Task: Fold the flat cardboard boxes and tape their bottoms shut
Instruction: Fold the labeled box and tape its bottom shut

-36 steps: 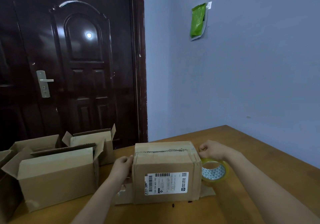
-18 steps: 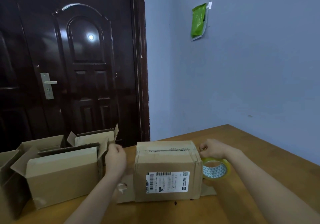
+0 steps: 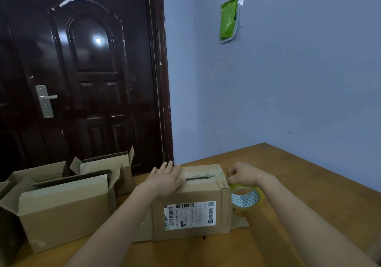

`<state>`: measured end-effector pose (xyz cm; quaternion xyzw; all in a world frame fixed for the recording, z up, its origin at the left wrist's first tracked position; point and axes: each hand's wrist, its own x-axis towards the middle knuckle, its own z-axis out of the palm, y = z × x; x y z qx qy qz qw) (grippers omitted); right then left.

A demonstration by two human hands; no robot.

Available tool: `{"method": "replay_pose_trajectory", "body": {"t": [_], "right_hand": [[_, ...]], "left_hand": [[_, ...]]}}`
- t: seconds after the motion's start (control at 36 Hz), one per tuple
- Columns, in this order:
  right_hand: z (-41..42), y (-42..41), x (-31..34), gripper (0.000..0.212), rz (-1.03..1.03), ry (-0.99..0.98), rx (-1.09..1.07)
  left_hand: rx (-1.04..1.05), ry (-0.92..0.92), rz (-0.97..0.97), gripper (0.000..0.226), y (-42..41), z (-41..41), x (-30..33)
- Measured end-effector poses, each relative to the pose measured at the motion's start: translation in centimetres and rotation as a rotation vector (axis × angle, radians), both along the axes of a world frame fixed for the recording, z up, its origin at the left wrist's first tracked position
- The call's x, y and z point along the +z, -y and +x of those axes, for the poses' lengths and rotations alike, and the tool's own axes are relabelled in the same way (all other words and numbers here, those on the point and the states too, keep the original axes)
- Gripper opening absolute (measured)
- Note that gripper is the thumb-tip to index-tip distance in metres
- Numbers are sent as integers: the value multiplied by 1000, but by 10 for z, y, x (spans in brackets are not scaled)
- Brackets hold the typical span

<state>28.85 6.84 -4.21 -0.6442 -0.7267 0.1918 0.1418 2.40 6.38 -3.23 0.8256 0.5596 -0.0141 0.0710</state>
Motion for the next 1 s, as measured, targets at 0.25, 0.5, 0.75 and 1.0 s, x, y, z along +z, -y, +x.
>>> {"method": "replay_pose_trajectory", "body": {"t": [0.25,0.5,0.75,1.0], "right_hand": [[-4,3,-1,40,28,30,-24],[-5,4,-3,42,36,-6,-3],[-5,8,-4,43,45,-9,30],[-17,17,3,32,-35,-43,133]], "left_hand": [[-168,-8,-20,52,13,25,2],[-243,9,29,59,19,29,-2],[-256,6,-18,68,27,27,3],[-224,9,280,50,28,31,19]]}}
